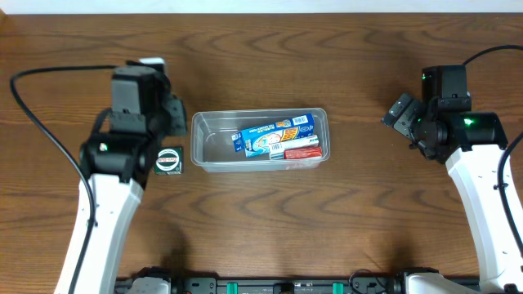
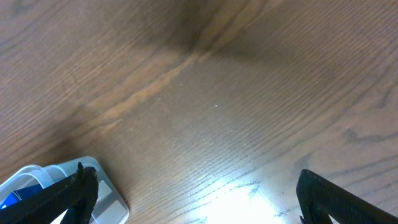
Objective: Pack container
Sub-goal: 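Reach the left gripper down and grasp the white-capped bottle, then lower the bottle into the container's left end and release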
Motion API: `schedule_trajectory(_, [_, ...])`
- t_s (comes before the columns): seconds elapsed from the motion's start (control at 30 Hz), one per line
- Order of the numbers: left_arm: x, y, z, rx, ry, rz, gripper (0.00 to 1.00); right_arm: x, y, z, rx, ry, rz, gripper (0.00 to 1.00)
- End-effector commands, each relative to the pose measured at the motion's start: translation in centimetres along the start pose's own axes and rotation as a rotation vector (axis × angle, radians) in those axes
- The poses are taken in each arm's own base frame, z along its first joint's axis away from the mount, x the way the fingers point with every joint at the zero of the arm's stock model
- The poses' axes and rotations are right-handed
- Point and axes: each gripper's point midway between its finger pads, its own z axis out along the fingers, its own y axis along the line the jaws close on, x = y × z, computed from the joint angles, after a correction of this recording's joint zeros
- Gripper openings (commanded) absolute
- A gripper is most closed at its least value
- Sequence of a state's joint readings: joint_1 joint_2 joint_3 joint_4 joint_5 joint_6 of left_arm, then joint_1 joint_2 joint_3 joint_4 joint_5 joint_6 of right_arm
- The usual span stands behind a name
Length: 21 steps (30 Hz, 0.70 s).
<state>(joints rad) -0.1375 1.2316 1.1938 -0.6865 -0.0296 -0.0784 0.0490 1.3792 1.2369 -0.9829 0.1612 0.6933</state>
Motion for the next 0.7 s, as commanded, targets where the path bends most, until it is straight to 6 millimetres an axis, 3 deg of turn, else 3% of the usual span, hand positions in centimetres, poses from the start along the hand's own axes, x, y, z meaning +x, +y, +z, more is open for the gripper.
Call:
schedule_trajectory(0.0, [0.0, -2.0, -1.3, 0.041, -0.006, 0.031, 0.20, -0.4, -0.2, -0.2, 0.003, -0.011, 0.020, 0.99])
schedule_trajectory(0.23, [2.9, -5.1, 0.9, 0.082, 0.117, 0.117, 0.20, -0.4, -0.2, -0.2, 0.003, -0.012, 0.020, 0.99])
schedule_trajectory(0.67, [5.2, -7.1, 9.6, 0.068, 0.241, 0.152, 0.20, -0.4, -0.2, -0.2, 0.003, -0.011, 0.020, 0.99])
